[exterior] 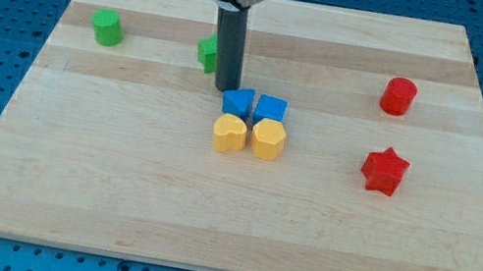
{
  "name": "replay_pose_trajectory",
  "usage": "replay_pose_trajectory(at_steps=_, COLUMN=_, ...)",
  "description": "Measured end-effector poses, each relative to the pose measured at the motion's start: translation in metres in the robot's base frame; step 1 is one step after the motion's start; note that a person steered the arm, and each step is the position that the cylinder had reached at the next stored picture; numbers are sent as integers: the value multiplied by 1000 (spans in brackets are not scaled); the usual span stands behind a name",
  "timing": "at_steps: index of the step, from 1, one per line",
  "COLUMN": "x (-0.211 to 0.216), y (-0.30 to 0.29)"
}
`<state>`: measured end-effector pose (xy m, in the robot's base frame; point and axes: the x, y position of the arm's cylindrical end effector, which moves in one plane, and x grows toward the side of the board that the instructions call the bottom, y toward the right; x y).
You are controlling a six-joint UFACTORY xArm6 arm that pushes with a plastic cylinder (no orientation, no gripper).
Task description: Slide the triangle above the yellow heart
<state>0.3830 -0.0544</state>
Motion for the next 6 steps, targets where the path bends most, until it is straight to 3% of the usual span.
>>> replay_pose_trajectory(at_steps=6, x=24, y=11)
